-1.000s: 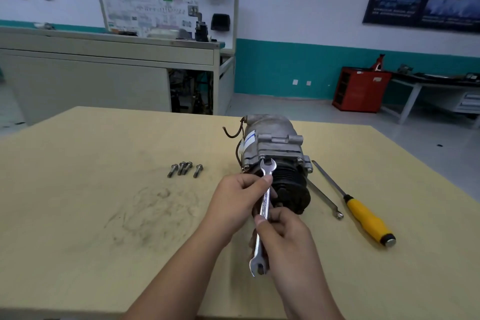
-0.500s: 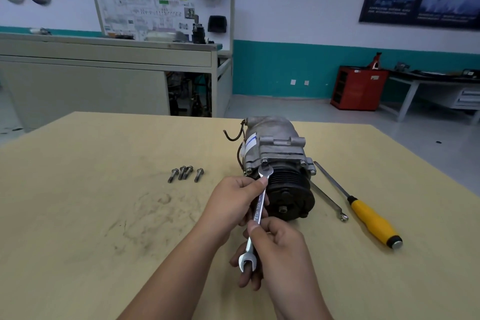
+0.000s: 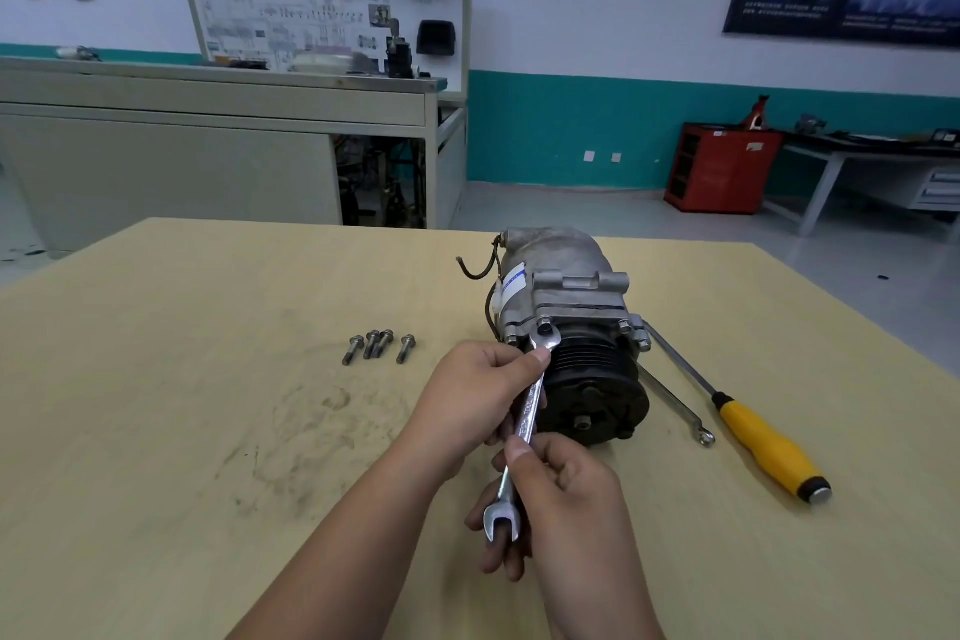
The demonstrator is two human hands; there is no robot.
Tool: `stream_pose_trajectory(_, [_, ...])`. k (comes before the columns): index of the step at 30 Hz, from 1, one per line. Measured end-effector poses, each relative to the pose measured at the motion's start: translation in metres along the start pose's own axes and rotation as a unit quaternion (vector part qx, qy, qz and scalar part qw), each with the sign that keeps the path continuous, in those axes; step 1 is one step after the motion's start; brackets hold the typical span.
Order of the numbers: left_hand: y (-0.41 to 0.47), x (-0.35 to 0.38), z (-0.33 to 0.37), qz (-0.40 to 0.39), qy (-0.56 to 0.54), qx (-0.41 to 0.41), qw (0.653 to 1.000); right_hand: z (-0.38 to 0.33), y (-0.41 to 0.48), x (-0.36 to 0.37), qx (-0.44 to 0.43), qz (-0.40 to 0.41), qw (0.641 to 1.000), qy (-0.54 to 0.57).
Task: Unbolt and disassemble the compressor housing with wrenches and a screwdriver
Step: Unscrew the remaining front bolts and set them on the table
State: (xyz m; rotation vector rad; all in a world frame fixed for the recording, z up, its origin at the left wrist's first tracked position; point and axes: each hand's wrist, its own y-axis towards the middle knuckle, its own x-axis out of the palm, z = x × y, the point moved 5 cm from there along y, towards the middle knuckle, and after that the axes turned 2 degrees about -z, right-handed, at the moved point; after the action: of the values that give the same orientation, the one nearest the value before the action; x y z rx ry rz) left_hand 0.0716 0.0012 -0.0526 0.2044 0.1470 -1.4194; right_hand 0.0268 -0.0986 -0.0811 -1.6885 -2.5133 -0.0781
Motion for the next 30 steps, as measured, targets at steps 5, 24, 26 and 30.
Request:
stream_pose_trajectory(5, [0.0010, -0.0003, 0.0014, -0.001, 0.003, 0.007, 1.000, 0.0020, 0.0008, -0.0017, 0.002, 0.006, 1.000, 0.027])
stream_pose_trajectory(24, [-0.0046, 0.0058, 0.0035, -0.029, -0.084, -0.021, 0.996, -0.0050, -0.0061, -0.0055, 0.017, 0.010, 0.990, 0.140])
stream_pose_trajectory(26, [-0.0053, 0.0061, 0.0033, -0.027, -0.086, -0.022, 0.996, -0.0032, -0.0055, -0.0059, 0.016, 0.013, 0.992, 0.125])
stream_pose_trajectory(30, [-0.0064, 0.0067, 0.0028, -0.029, -0.090, -0.022, 0.995, -0.0029, -0.0053, -0.0074, 0.009, 0.010, 0.996, 0.087])
